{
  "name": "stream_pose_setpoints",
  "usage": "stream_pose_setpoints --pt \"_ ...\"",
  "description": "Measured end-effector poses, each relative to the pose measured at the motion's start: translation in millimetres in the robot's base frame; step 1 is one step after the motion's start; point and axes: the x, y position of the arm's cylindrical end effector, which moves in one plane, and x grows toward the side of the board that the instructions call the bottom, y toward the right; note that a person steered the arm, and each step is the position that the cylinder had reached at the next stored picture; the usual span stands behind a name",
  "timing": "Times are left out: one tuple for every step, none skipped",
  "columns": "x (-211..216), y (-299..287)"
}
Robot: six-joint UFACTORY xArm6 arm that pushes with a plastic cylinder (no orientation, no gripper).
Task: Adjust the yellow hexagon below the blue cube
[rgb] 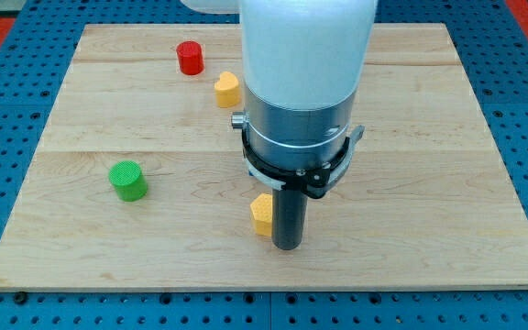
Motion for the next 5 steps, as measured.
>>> stream_pose_setpoints --pt "-8.7 -1.6" --pt "-20.2 -9.3" --pt "-29.7 -15.4" --pt "-17.4 -14.7" --pt "-4.7 -25.4"
